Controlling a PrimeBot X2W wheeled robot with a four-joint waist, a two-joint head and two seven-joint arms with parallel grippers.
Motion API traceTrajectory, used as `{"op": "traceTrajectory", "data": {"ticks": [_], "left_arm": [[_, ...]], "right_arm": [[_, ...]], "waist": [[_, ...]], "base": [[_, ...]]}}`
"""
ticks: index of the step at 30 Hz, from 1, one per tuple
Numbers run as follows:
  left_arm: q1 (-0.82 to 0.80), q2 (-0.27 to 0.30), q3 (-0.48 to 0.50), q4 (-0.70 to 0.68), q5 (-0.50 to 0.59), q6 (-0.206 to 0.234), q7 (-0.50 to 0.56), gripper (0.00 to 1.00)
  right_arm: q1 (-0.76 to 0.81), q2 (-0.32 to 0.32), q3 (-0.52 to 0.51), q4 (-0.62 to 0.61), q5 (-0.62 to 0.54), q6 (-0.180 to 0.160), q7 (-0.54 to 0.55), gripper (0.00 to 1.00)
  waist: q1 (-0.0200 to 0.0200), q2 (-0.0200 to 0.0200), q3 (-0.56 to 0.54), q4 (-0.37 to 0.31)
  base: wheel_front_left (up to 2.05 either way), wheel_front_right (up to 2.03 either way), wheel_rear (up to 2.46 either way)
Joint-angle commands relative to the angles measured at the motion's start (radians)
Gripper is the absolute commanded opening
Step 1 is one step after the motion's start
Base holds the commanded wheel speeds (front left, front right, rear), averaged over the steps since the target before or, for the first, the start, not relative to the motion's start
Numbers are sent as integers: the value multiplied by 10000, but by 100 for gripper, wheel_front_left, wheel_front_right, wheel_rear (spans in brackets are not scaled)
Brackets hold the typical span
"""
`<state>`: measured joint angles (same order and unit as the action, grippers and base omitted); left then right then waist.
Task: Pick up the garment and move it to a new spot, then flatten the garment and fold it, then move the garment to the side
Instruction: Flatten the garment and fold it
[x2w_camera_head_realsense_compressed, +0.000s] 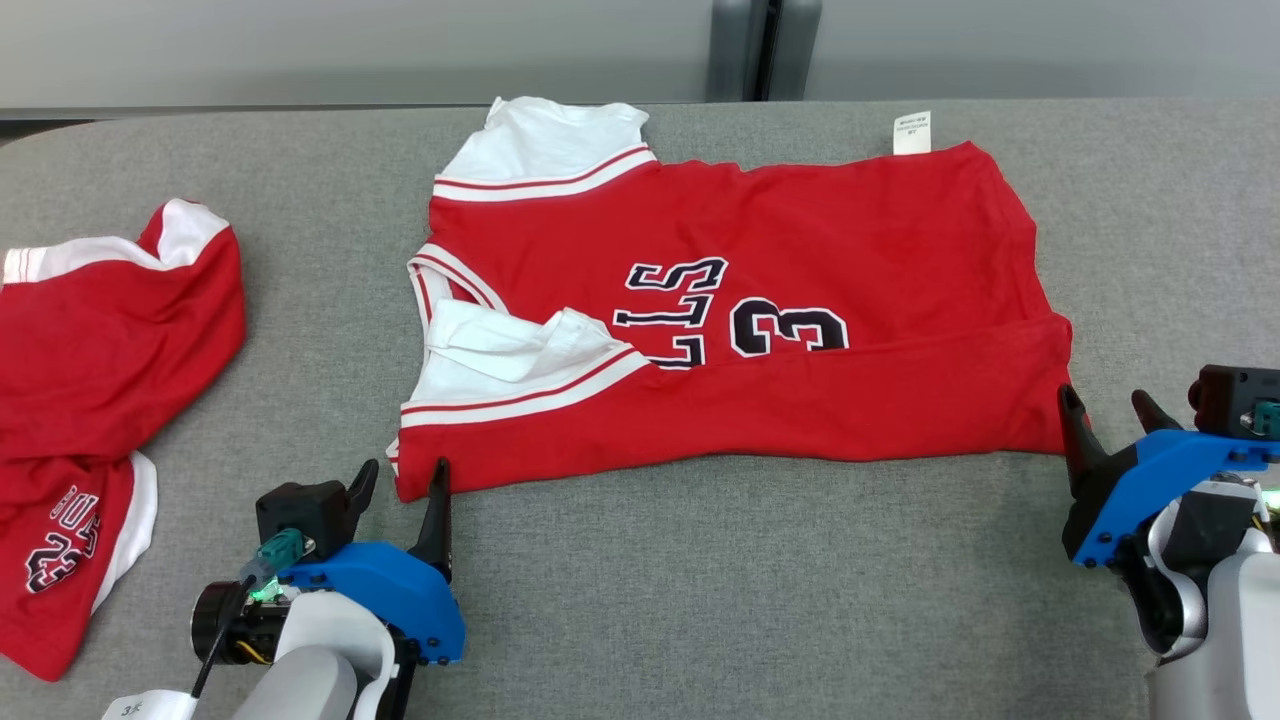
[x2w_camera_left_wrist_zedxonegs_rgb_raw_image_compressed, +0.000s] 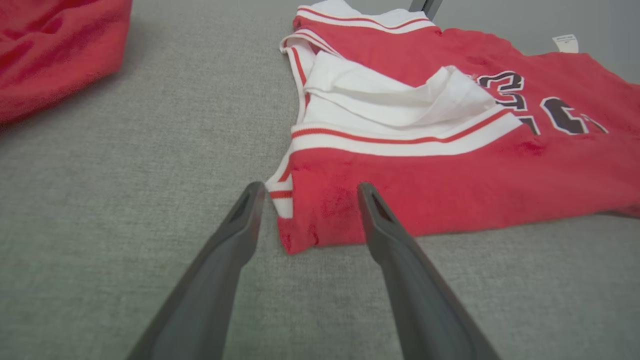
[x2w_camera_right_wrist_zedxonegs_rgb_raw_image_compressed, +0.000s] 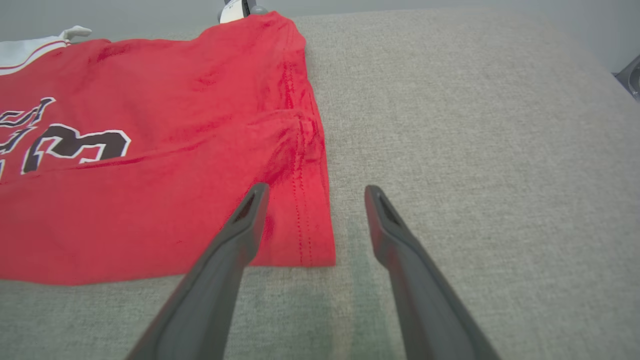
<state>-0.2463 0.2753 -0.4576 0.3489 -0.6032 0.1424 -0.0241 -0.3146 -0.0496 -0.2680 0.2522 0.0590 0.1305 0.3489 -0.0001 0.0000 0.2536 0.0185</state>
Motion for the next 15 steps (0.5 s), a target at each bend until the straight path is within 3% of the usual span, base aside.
{"op": "traceTrajectory", "data": {"ticks": [1, 6, 15], "left_arm": [[-214, 99, -59, 144, 141, 78, 41, 100], [-504, -120, -214, 921, 296, 242, 14, 100], [-683, -451, -437, 1990, 142, 40, 110, 100]], "right_arm": [[-185, -17, -35, 108, -69, 3, -89, 100], [-687, -18, -240, 1167, -396, 3, -305, 100], [-1001, 28, 94, 2722, -343, 14, -143, 100]], "waist": [[1, 0, 62, -15], [1, 0, 262, -28], [1, 0, 403, 75]], "base": [[0, 0, 0], [0, 0, 0], [0, 0, 0]]}}
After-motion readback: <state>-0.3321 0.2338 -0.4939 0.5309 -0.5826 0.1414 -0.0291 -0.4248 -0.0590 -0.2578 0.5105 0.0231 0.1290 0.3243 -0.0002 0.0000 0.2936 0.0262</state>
